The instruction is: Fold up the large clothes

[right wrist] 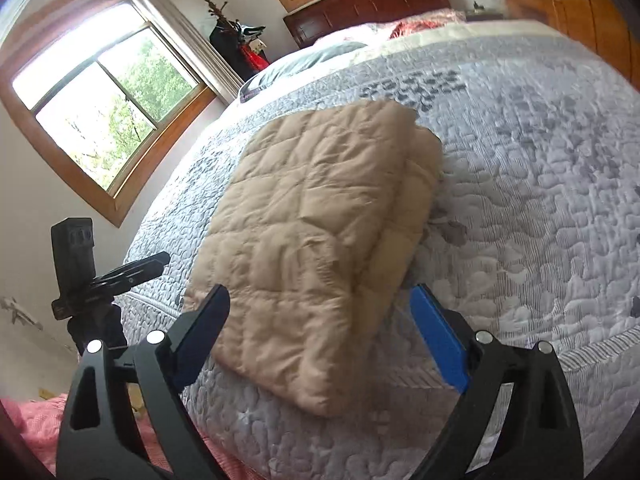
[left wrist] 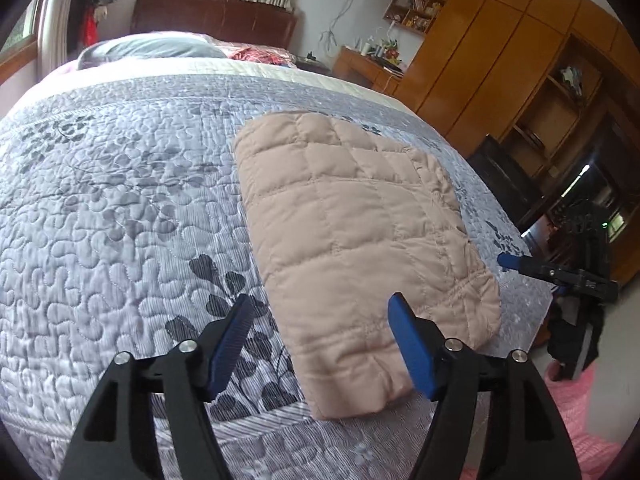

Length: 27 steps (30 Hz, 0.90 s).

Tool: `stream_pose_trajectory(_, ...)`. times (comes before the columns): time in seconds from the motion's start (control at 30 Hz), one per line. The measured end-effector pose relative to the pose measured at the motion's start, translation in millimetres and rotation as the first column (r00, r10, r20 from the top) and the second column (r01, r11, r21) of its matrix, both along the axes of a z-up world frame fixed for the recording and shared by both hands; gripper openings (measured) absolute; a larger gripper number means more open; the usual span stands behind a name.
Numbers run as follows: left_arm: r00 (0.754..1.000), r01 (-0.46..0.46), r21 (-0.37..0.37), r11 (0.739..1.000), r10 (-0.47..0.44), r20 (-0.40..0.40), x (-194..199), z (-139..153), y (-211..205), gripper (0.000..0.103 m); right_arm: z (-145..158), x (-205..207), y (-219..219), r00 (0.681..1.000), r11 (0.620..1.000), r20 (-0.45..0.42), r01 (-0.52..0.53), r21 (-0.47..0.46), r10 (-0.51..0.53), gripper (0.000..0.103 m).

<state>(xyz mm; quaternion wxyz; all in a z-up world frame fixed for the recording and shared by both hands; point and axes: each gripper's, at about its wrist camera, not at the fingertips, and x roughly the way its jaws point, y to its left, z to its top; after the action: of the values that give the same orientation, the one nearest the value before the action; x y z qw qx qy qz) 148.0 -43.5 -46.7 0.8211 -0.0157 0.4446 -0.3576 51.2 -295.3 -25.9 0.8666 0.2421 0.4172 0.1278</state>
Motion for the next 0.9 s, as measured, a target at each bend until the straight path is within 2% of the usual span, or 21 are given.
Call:
stream_pose_trajectory(0.1,0.996,0.026,-0.036,0.999,-0.029,-0.081,18.9,-14.8,3.2,0.072,-25.4,12.1,-22.5,0.998,0.993,-0.058,0.025,0.115,-0.018,0.091)
stream_pose_trajectory(0.23,0.984,0.007,-0.053,0.999,-0.016,-0.175,44.9,-37.2,7.5,0.072,-57.7,23.4,-39.6,0.993,0.973,-0.118,0.048,0.224,-0.022,0.091)
stream_pose_trajectory(0.37,0.969,0.012,-0.102,0.995,-0.036,-0.244,63.1,-52.9,6.1,0.073,-78.3,33.5,-41.8,0.994,0.943,-0.107,0.012,0.333,0.025,0.092)
stream_pose_trajectory(0.43,0.965,0.026,-0.127,0.992,-0.059,-0.257,69.0,-57.3,2.7,0.076,-83.4,40.9,-41.4,0.994,0.927,-0.093,-0.012,0.375,0.050,0.092)
stream_pose_trajectory(0.53,0.960,0.038,-0.155,0.987,-0.079,-0.270,74.4,-64.7,-1.4,0.078,-88.1,55.9,-39.7,0.993,0.917,-0.085,-0.041,0.396,0.081,0.092)
stream_pose_trajectory(0.73,0.937,0.086,-0.242,0.966,-0.161,-0.309,79.3,-72.8,-13.4,0.082,-85.2,77.3,-26.0,0.987,0.919,-0.061,-0.117,0.375,0.150,0.093)
stream_pose_trajectory(0.83,0.929,0.103,-0.252,0.962,-0.183,-0.321,80.8,-79.4,-25.9,0.087,-81.6,94.5,-14.5,0.981,0.918,-0.043,-0.159,0.363,0.187,0.093)
stream_pose_trajectory(0.9,0.926,0.104,-0.260,0.960,-0.188,-0.327,78.6,-82.4,-32.7,0.087,-79.3,103.1,-3.4,0.979,0.925,-0.042,-0.176,0.336,0.201,0.093)
